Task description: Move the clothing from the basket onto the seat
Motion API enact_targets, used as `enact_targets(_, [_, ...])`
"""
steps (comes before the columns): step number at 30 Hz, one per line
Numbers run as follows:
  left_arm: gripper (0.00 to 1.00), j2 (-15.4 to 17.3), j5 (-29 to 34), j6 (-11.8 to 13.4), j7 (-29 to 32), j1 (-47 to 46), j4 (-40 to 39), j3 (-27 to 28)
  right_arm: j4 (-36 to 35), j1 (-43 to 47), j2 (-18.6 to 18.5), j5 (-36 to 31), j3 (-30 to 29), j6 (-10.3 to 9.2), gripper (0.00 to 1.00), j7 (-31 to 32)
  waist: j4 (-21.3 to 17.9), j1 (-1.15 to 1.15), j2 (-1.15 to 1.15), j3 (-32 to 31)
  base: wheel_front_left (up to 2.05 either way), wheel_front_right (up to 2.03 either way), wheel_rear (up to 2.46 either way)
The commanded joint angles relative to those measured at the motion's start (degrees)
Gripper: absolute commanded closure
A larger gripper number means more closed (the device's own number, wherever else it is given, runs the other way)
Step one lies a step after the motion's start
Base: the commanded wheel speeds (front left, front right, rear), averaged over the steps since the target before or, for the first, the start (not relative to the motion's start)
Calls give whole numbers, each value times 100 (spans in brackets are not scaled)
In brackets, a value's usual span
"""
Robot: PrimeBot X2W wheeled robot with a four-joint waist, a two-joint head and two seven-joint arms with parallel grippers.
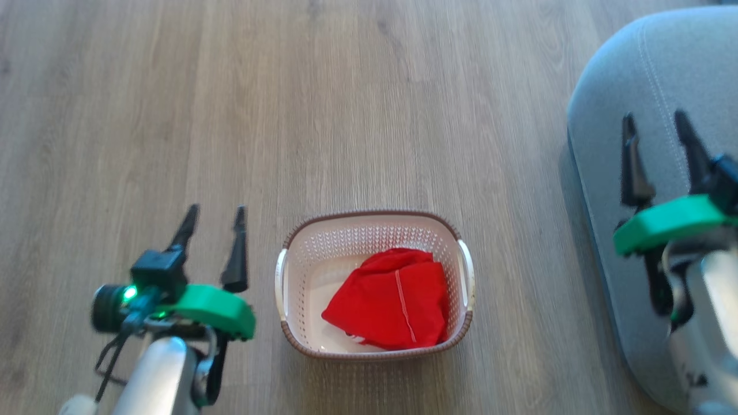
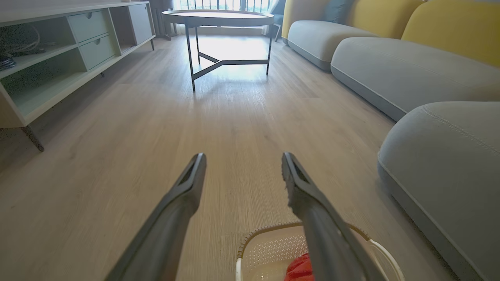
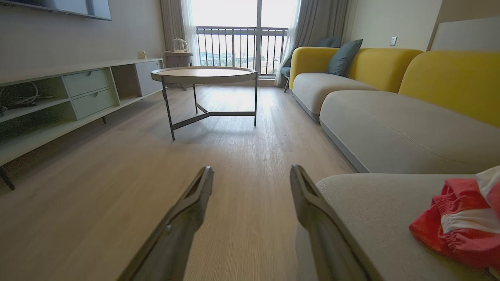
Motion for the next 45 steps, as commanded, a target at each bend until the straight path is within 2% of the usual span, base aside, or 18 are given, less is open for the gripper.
enact_targets(1, [0, -2, 69, 75, -29, -63, -296, 350, -229, 141, 21, -40, 91, 40, 0, -28, 44, 1, 0, -94, 0, 0, 0])
enact_targets(10, [0, -143, 293, 49, -29, 422, -655, 906, -428, 798, 273, -101, 165, 40, 0, -28, 93, 1, 0, -292, 0, 0, 0])
enact_targets(18, [0, -255, 439, -39, -29, 556, -730, 1124, -531, 1166, 528, -272, 223, 40, 0, -28, 115, 1, 0, -449, 0, 0, 0])
enact_targets(37, [0, -323, 590, -114, -29, 674, -713, 1181, -465, 1275, 740, -414, 206, 40, 0, -28, 86, 1, 0, -516, 0, 0, 0])
enact_targets(45, [0, -326, 563, -134, -29, 659, -689, 1005, -531, 1162, 716, -415, 210, 40, 0, -28, 41, 1, 0, -344, 0, 0, 0])
